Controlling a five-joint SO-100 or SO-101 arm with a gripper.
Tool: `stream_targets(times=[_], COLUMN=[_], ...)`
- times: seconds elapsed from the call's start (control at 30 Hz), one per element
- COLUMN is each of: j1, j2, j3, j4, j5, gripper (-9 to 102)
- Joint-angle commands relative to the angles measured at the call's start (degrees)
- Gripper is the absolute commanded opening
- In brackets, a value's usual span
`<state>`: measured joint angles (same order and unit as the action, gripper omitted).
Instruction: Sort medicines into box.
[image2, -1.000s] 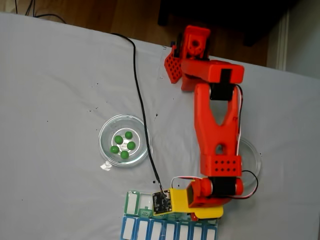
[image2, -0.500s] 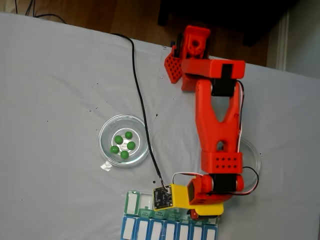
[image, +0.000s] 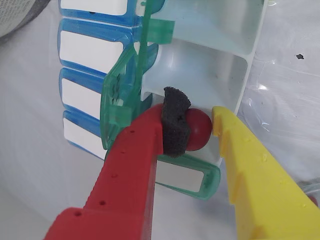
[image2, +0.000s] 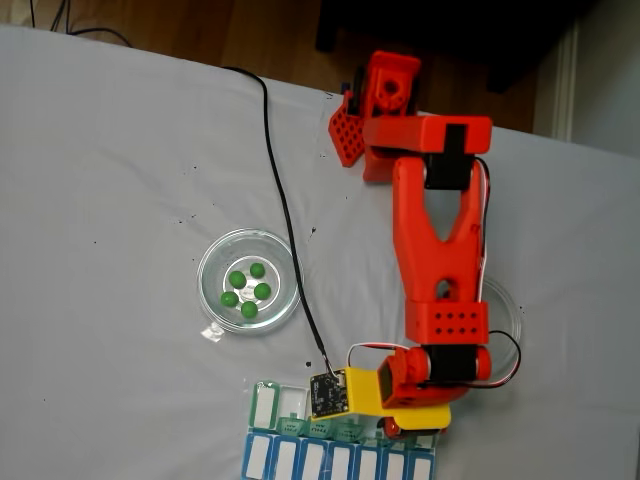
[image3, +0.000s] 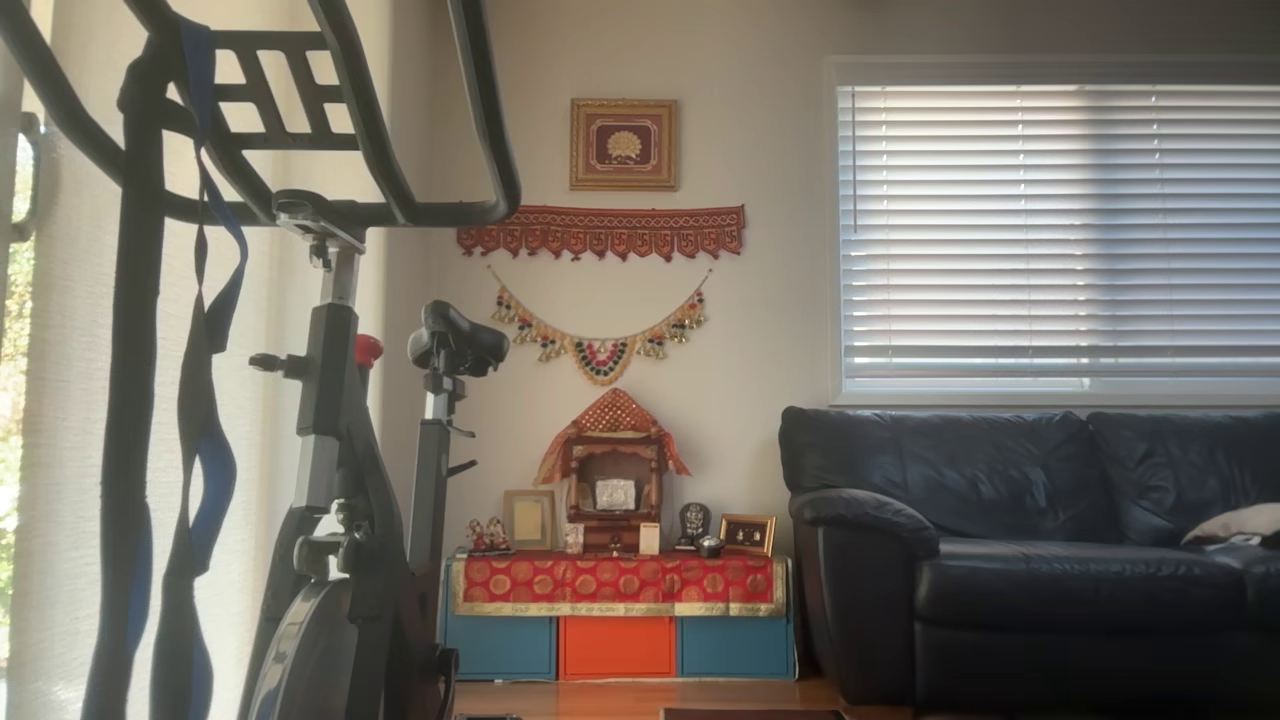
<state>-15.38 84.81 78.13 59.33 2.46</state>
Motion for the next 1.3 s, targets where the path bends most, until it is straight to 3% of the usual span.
stream_targets(times=[0.0, 0.77, 1.27], j1=[-4.75, -6.24, -4.48], j2=[5.71, 5.62, 5.1], j3=[-1.14, -1.93, -6.77], j4=[-0.7, -1.85, 2.64], j5=[1.14, 3.52, 3.16], gripper=[1, 2, 3])
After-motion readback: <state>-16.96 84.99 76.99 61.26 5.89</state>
